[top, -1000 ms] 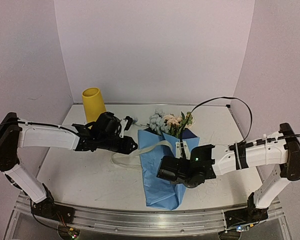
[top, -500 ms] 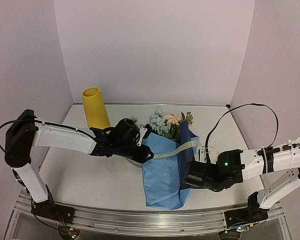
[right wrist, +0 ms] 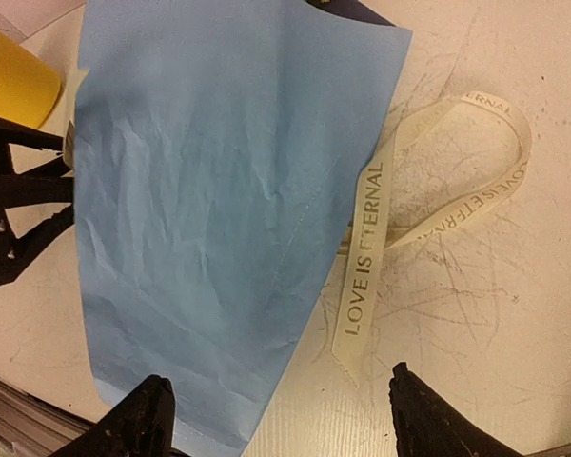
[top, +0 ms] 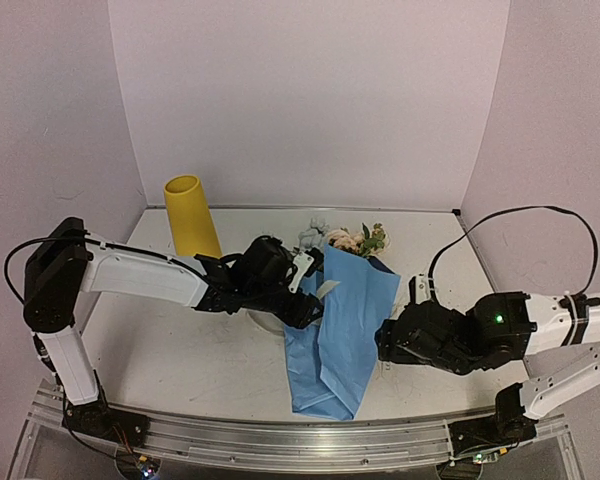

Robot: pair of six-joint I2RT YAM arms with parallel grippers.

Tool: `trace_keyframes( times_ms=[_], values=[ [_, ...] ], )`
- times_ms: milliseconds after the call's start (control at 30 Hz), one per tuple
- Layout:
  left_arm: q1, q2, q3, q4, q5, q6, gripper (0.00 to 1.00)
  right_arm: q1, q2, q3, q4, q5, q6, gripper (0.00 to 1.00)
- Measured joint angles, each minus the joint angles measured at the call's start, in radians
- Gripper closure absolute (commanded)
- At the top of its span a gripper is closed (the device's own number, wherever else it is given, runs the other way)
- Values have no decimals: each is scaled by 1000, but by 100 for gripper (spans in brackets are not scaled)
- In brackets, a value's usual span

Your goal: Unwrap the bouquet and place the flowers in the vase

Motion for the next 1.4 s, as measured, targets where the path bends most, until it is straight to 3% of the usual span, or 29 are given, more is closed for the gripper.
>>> trace_keyframes(
  times_ms=[233, 367, 533, 700, 900, 1233, 1400],
  values=[
    [0, 56, 7, 51, -109, 137, 36, -151, 34, 38, 116, -50, -166, 21],
    [0, 77, 7, 53, -184, 136, 42, -242, 37, 34, 201, -101, -255, 20],
    [17, 77, 7, 59, -201, 108, 45, -252, 103, 60, 285, -164, -337, 20],
    [39, 79, 8, 74, -133, 80, 45, -252, 243, 150, 351, -214, -397, 24],
    [39, 116, 66, 113, 9, 46, 44, -253, 253, 162, 382, -208, -406, 24],
    [25, 227, 216, 165, 260, -53, 46, -336, -30, 161, 321, -177, -417, 28],
    [-4, 274, 250, 173, 338, -81, 46, -387, -55, 137, 302, -203, -409, 30]
  ],
)
